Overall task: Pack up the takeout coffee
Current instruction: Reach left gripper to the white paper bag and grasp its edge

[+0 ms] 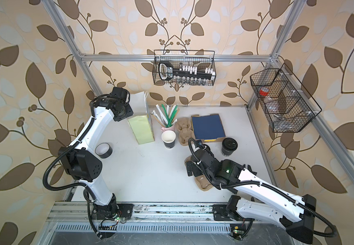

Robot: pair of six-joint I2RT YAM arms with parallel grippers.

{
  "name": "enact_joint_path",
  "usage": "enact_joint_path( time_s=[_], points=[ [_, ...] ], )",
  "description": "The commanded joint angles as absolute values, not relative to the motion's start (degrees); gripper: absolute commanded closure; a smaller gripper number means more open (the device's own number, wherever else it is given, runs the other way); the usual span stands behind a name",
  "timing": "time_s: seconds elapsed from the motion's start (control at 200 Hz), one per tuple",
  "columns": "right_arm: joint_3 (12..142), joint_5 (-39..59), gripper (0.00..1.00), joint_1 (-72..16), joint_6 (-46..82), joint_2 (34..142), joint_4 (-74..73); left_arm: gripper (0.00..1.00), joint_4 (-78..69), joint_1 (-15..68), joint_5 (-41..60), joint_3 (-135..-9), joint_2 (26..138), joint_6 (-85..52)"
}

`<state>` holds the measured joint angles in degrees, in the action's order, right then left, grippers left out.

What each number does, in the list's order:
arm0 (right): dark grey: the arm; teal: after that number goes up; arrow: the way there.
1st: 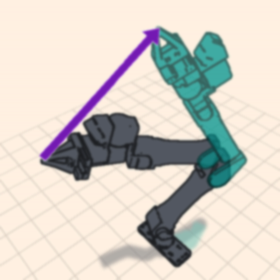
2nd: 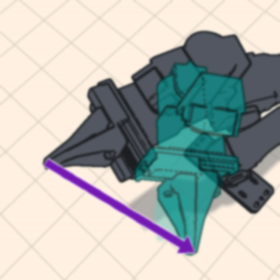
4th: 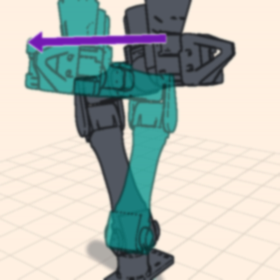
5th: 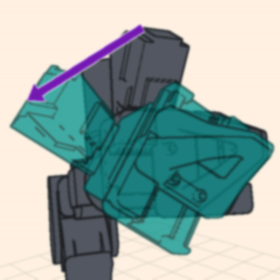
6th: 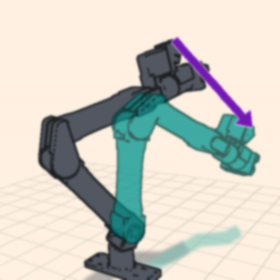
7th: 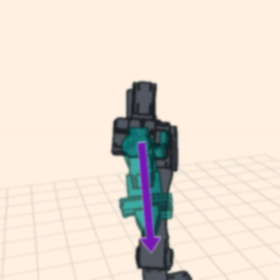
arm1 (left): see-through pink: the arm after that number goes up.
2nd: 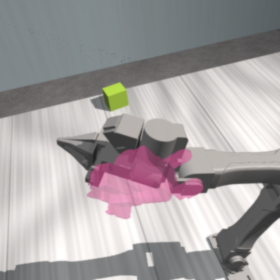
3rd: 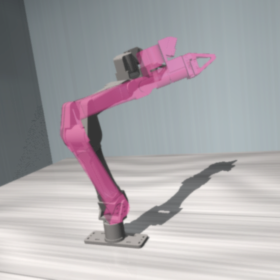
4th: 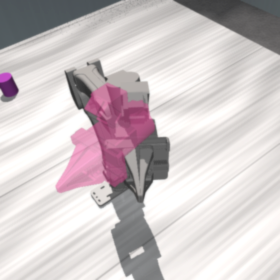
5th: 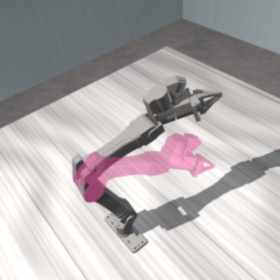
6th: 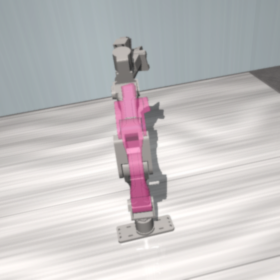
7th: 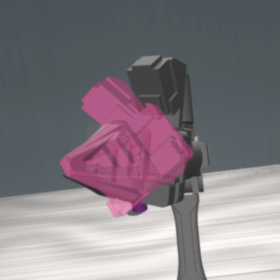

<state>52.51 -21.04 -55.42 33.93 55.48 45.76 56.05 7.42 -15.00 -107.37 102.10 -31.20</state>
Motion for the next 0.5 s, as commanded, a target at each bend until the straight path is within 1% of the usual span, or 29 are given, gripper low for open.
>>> enact_joint_path(
  time_s=[0.0,0.105,0.175,0.305,0.42,0.495],
  points=[
    [53.4,-22.7,0.00,-56.2,35.1,54.7,46.9,0.62,56.2,7.1,-15.3,-110.8,102.6,-31.1],
    [53.2,-22.9,0.00,-56.5,35.3,54.7,47.0,0.71,56.1,7.1,-15.1,-111.3,103.5,-30.9],
    [52.9,-22.9,0.00,-56.6,35.4,54.6,47.0,0.80,56.6,7.1,-15.1,-111.9,104.1,-30.9],
    [52.8,-23.2,0.00,-56.7,35.5,54.3,47.2,0.86,56.6,7.1,-15.3,-112.1,104.2,-31.0],
    [52.5,-23.4,0.00,-56.8,35.8,54.0,47.4,1.00,57.0,7.1,-15.6,-112.3,103.5,-31.2],
    [52.2,-23.3,0.00,-56.8,35.9,53.9,47.4,1.00,57.4,7.1,-16.0,-112.0,102.5,-31.2]
  ],
)
